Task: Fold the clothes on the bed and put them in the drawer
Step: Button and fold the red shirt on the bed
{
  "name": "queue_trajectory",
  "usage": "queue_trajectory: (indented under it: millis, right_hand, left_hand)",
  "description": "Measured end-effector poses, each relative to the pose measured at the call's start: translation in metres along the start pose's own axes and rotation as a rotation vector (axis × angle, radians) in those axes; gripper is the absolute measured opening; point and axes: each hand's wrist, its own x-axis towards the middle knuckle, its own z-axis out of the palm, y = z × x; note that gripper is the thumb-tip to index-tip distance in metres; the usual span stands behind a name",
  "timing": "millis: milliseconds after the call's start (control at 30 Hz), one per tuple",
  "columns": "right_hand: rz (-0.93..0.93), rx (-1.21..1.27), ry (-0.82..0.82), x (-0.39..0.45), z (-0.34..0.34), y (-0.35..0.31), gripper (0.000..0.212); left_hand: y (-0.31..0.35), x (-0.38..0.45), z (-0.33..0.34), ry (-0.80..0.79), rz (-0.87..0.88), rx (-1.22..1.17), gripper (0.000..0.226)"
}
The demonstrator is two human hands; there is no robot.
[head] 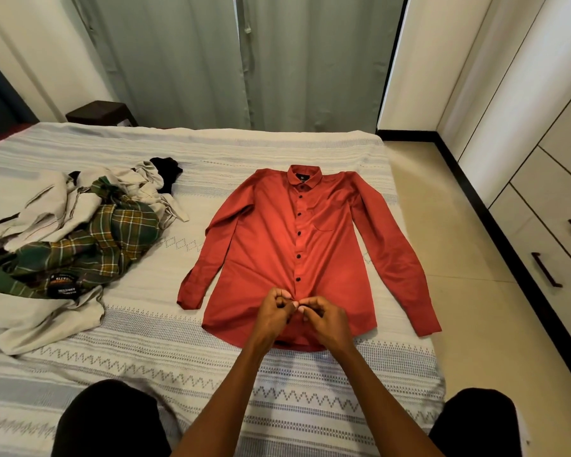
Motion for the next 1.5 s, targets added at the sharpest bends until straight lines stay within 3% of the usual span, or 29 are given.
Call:
queue_trajectory:
  millis: [167, 267, 367, 533, 700, 933, 1033, 1167, 1233, 1333, 1500]
  right_hand:
    - [-0.051, -0.067, -0.08, -0.003, -0.003, -0.003, 0.013]
    - [-0.015, -0.115, -0.076, 0.002, -0.012, -0.006, 0.021]
    - [0.03, -0.144, -0.03, 0.017, -0.028, -0.009, 0.02]
    - [-0.015, -0.312, -0.03, 0.078, -0.049, -0.019, 0.018]
    - [-0.059, -0.432, -0.032, 0.195, -0.062, -0.027, 0.018]
    - [-0.128, -0.657, 0.028, 0.409, -0.082, -0.004, 0.04]
    - [-0.146, -0.798, 0.04, 0.485, -0.09, 0.011, 0.043]
    - [0.062, -1.025, -0.16, 0.547, -0.097, 0.035, 0.052]
    - [0.1, -1.078, -0.217, 0.557, -0.102, 0.046, 0.047]
    - [0.085, -1.083, -0.183, 0.563, -0.113, 0.06, 0.03]
    - [-0.001, -0.955, -0.093, 0.549, -0.132, 0.045, 0.025]
  left_hand:
    - [0.0, -0.01, -0.005, -0.03, 0.078, 0.22, 0.015]
    - [0.011, -0.011, -0.015, -0.069, 0.094, 0.419, 0.023]
    - [0.023, 0.001, -0.029, 0.033, 0.117, 0.476, 0.023]
    - [0.048, 0.06, -0.028, 0.037, 0.247, 0.52, 0.026]
    - [0.081, 0.167, -0.029, 0.067, 0.332, 0.586, 0.027]
    - [0.125, 0.388, -0.037, 0.124, 0.481, 0.835, 0.036]
    - [0.14, 0.462, -0.044, 0.133, 0.41, 0.97, 0.053]
    - [0.148, 0.526, -0.044, 0.06, 0.142, 1.131, 0.063]
    - [0.143, 0.546, -0.052, 0.029, 0.073, 1.199, 0.054]
    - [0.136, 0.56, -0.062, 0.067, 0.12, 1.269, 0.025]
    - [0.149, 0.546, -0.08, 0.162, 0.291, 1.094, 0.023]
